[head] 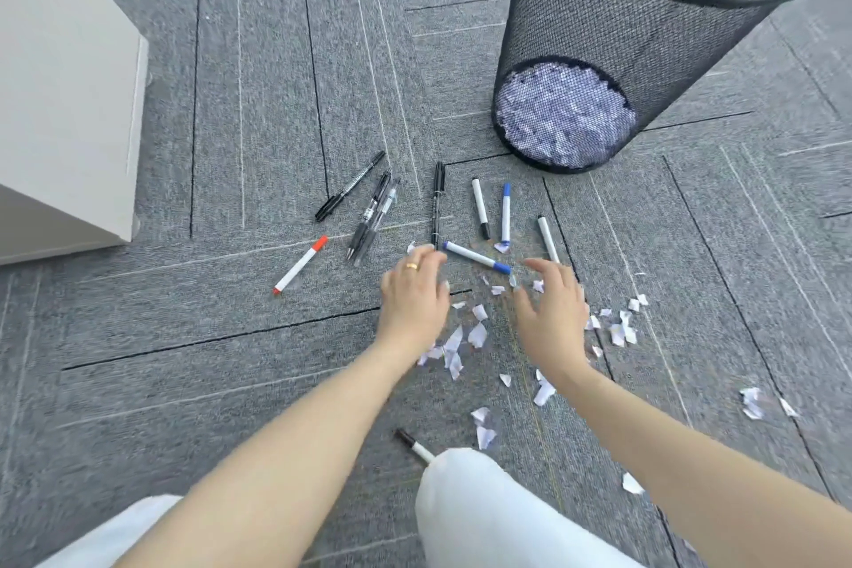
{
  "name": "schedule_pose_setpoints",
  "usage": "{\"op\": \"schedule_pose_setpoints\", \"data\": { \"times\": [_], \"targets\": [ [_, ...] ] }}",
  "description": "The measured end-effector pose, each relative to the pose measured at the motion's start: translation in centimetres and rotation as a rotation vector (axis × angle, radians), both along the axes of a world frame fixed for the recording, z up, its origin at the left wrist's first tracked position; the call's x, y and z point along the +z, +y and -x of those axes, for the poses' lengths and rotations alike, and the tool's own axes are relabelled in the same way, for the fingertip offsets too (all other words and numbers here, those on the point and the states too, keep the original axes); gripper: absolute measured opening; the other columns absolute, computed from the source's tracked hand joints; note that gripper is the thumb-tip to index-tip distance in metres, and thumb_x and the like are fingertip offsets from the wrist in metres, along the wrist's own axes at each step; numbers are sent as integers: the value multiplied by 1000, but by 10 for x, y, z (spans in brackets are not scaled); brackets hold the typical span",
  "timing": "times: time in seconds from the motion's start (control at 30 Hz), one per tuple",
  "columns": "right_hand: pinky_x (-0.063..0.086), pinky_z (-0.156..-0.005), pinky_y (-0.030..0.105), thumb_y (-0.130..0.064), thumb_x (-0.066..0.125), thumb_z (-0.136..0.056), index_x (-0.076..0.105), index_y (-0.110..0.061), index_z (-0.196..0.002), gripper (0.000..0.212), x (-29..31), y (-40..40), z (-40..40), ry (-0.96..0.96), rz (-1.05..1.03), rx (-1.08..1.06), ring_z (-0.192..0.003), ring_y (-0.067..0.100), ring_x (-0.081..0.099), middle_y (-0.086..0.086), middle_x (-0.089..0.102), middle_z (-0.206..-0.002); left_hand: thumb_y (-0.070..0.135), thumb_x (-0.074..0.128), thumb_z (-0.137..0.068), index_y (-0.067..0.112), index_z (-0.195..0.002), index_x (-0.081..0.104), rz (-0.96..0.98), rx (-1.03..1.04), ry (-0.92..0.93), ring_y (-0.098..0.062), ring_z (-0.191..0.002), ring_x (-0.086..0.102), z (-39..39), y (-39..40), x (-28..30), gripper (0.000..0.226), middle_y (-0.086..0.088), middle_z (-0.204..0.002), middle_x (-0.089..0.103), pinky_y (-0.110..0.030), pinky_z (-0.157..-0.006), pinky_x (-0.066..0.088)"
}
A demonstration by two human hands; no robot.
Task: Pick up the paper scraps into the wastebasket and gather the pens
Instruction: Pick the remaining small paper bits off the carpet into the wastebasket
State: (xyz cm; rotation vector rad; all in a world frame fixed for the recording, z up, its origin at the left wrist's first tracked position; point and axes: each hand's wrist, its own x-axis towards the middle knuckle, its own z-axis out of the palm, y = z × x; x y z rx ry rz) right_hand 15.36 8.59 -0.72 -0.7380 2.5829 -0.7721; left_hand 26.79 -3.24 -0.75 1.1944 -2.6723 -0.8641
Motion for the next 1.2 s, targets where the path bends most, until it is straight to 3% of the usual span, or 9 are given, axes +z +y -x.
{"op": "schedule_pose_setpoints", "data": {
  "times": [0.17,0.37,0.5,0.6,0.8,0.93,1.0,1.1,1.2],
  "targets": [
    [29,-102,35,-19,53,-89,40,-20,-132,45,-3,38,-19,2,3,77,-118,16,40,-2,45,-129,30,37,-98,14,-149,5,-101,65,-249,-22,-144,-7,8,-18,-13,62,-5,-157,-6,-37,-113,-6],
    [25,-94,27,-13,50,-89,54,-21,-119,31,-3,23,-16,29,15,157,-115,16,42,-4,49,-126,28,38,-97,19,-147,20,-151,-50,-41,-14,-144,-4,-19,72,-17,54,3,-157,4,-30,-114,-7],
    [28,-94,34,-10,43,-91,54,-21,-123,35,4,-8,17,96,-56,137,-119,21,41,-1,49,-128,19,41,-94,14,-144,29,-328,-286,114,-13,-143,13,-9,100,-8,52,0,-155,18,-25,-116,10],
    [27,-99,39,-8,42,-91,49,-28,-130,44,5,-28,43,164,-188,303,-120,24,39,-1,46,-132,36,28,-90,16,-142,34,-265,-247,147,-10,-142,15,-12,96,-1,56,4,-153,20,-23,-114,6],
    [25,-100,36,-8,47,-87,31,-31,-141,61,-1,-23,46,348,-410,576,-120,23,36,-2,38,-134,61,-2,-72,18,-143,-16,-117,39,-238,-9,-135,-24,-38,87,-17,84,6,-146,-26,-40,-106,-21],
    [24,-102,36,-12,47,-89,32,-31,-139,56,-8,0,41,391,-402,586,-122,22,35,-3,37,-136,53,30,-79,6,-140,30,-146,29,-357,-31,-134,27,-33,113,-25,77,-13,-145,39,-49,-111,14],
    [24,-103,37,-12,48,-89,42,-30,-134,49,-7,5,42,364,-382,564,-122,22,36,-3,39,-135,52,34,-78,10,-134,36,-174,-47,-366,-29,-129,28,-25,120,-27,71,-12,-138,49,-46,-107,6],
    [28,-98,37,-11,48,-87,63,-20,-105,26,-6,22,40,291,-240,416,-113,24,45,-1,50,-122,52,25,-88,12,-139,34,-163,-267,-340,-25,-138,25,-13,125,-16,65,-6,-148,33,-41,-110,2],
    [31,-96,34,-11,48,-87,63,-16,-97,18,-7,34,42,235,-115,292,-110,22,49,-1,53,-118,48,14,-88,16,-148,14,-213,-519,-105,-14,-144,-3,5,120,-4,68,4,-155,-4,-33,-118,-5]
  ]
}}
